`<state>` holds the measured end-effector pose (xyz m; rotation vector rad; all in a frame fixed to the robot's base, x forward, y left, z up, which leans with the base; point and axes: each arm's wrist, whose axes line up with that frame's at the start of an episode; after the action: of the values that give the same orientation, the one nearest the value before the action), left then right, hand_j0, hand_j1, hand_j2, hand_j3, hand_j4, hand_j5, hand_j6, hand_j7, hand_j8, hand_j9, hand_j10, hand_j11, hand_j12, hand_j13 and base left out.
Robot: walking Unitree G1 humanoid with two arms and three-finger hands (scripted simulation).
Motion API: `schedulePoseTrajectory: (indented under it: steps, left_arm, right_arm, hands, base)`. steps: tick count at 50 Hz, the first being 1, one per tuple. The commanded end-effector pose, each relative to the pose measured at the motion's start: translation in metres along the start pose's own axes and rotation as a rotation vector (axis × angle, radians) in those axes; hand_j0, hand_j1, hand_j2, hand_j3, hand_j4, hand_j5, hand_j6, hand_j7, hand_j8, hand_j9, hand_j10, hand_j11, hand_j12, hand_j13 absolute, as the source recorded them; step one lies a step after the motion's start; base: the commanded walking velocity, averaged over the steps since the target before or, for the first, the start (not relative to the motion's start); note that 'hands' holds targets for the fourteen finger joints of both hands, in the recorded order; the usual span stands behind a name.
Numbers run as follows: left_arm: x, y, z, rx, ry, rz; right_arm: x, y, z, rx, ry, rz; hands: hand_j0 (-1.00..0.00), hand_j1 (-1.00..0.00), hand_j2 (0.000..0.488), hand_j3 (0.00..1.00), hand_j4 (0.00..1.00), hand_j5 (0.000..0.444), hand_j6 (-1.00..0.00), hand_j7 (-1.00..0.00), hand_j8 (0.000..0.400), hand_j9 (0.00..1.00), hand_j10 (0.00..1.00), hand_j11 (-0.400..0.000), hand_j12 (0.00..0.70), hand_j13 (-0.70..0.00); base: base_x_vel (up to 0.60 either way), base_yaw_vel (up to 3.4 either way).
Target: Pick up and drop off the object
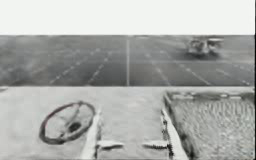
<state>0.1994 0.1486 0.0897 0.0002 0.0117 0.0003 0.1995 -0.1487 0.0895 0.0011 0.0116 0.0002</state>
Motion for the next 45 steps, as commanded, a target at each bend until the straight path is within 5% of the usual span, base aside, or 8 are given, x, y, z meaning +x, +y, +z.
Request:
schedulePoseTrajectory:
  steps: [1,15,27,30,31,32,34,45]
  left_arm:
    - [0.055,-0.028,-0.002,-0.094,-0.135,0.217]
    - [0.071,0.037,0.086,1.069,-0.103,0.188]
    - [0.086,0.070,0.002,1.273,0.197,0.011]
    - [0.101,0.075,-0.010,1.248,0.208,0.029]
    - [0.105,0.075,-0.021,1.179,0.212,0.037]
    - [0.105,0.079,-0.007,1.094,0.287,-0.019]
    - [0.090,0.072,-0.039,1.129,0.155,0.066]
    - [0.071,0.009,0.063,0.770,0.074,0.124]
  right_arm:
    - [0.048,0.011,-0.041,-0.154,-0.242,-0.228]
    - [0.017,0.025,-0.045,-0.118,-0.228,-0.244]
    - [0.016,0.027,-0.046,-0.109,-0.233,-0.224]
    - [0.016,0.025,-0.042,-0.101,-0.234,-0.213]
    - [0.017,0.023,-0.037,-0.104,-0.233,-0.206]
    - [0.017,0.023,-0.038,-0.105,-0.241,-0.211]
    - [0.007,0.025,-0.042,-0.093,-0.241,-0.209]
    - [0.006,0.024,-0.041,-0.099,-0.251,-0.180]
  hands:
    - [0.00,0.00,0.000,0.00,0.00,0.000,0.00,0.00,0.000,0.00,0.00,0.000,0.000,0.000]
    - [0.00,0.00,0.000,0.00,0.00,0.000,0.00,0.00,0.000,0.00,0.00,0.000,0.000,0.000]
    - [0.00,0.00,0.000,0.00,0.00,0.000,0.00,0.00,0.000,0.00,0.00,0.000,0.000,0.000]
    - [0.00,-0.28,0.142,0.00,0.00,0.000,0.00,-0.28,0.113,0.00,0.00,0.000,0.198,0.000]
    - [-0.08,-1.00,0.461,0.00,0.00,0.000,-0.08,-1.00,0.400,0.00,0.00,0.000,0.700,0.000]
    - [-1.00,-1.00,0.000,0.00,0.00,0.000,-1.00,-1.00,0.400,0.00,0.00,0.000,0.700,0.000]
    - [-1.00,-1.00,0.000,0.00,0.00,0.000,-1.00,-1.00,0.400,0.00,0.00,0.000,0.700,0.000]
    - [-1.00,-1.00,0.000,0.00,0.00,0.000,-1.00,-1.00,0.400,0.00,0.00,0.000,0.700,0.000]
  base:
    - [0.00,0.00]
    - [0.00,0.00]
    - [0.00,0.00]
    - [0.00,0.00]
    - [0.00,0.00]
    - [0.00,0.00]
    - [0.00,0.00]
    - [0.00,0.00]
